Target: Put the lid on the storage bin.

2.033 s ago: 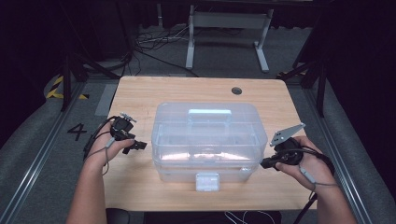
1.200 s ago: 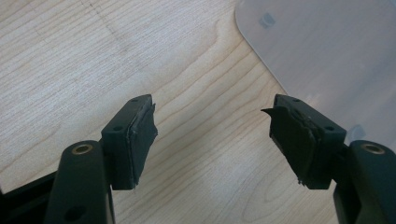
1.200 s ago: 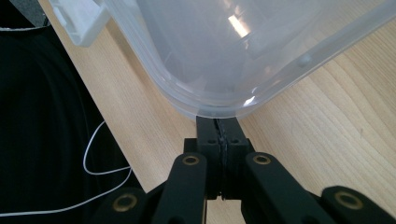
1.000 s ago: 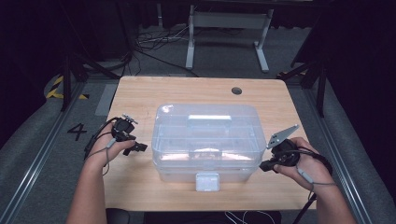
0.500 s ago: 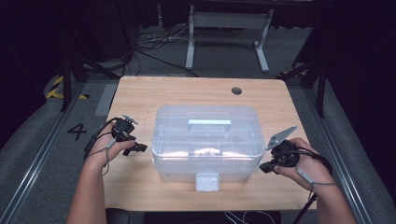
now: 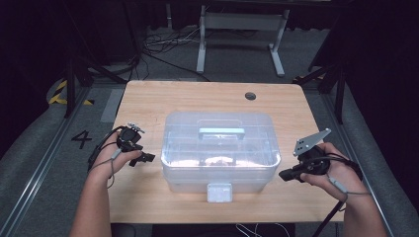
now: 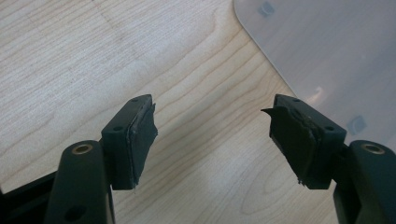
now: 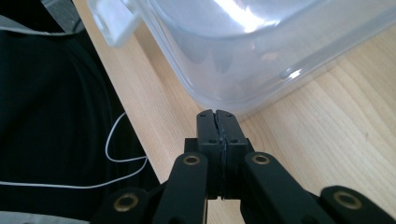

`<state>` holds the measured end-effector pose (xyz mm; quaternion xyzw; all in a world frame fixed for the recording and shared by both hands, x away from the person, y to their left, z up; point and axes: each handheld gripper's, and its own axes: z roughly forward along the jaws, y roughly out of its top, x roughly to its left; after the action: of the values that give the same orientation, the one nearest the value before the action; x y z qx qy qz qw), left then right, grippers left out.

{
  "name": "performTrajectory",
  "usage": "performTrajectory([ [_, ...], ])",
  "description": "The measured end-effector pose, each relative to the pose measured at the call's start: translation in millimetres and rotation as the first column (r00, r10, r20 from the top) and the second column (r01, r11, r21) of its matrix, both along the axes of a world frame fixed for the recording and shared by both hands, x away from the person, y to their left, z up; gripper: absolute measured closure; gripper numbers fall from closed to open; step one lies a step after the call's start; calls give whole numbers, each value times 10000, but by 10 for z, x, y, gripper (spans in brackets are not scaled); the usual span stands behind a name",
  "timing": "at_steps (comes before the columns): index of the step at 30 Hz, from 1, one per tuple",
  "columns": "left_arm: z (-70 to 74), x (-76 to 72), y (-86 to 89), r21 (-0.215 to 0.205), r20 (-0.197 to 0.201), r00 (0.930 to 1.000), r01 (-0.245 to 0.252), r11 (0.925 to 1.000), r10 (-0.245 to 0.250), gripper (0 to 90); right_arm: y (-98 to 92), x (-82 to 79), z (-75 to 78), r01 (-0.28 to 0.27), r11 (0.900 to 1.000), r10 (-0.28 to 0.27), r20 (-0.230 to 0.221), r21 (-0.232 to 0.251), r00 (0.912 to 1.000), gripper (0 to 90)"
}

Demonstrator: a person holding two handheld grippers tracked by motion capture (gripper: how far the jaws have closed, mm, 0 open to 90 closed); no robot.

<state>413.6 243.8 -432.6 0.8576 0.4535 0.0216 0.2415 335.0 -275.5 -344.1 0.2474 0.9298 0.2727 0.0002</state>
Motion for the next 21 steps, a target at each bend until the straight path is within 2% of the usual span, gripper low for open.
performTrajectory([
  [4,1,-68,26,-101,150,9999,-71,9999,72,318,-55,19,91,-75,9988,61,290,489,9996,896],
  [6,-1,-95,27,-117,250,9996,-89,9999,91,317,-90,36,159,-125,9960,82,491,881,9988,896],
  [7,-1,-95,27,-117,250,9996,-89,9999,91,315,-90,36,159,-125,9960,82,491,881,9988,896],
  [9,-8,-117,20,-130,280,9996,-93,9999,96,309,-147,54,257,-83,9884,-56,912,1514,9958,893],
  [11,-14,-138,19,-91,316,9995,-91,9999,94,308,-164,60,284,-37,9861,-144,1076,1662,9941,892],
  [12,-21,-158,19,-64,353,9993,-119,9999,121,307,-190,83,322,69,9801,-348,1373,1982,9899,885],
  [13,-24,-169,17,-70,343,9993,-143,9999,145,307,-200,99,335,119,9755,-454,1484,2195,9879,883],
  [14,-24,-169,17,-70,343,9993,-143,9999,145,306,-200,99,335,119,9755,-454,1484,2195,9879,883],
  [17,-35,-203,18,-80,364,9991,-195,9998,198,305,-222,157,360,552,9611,-1083,1855,2705,9767,875],
  [20,-37,-223,34,-45,388,9990,-202,9998,203,305,-235,217,360,814,9436,-1541,2082,3208,9659,855],
  [21,-39,-231,37,-71,381,9989,-255,9996,258,305,-245,242,359,948,9341,-1775,2174,3441,9598,841],
])
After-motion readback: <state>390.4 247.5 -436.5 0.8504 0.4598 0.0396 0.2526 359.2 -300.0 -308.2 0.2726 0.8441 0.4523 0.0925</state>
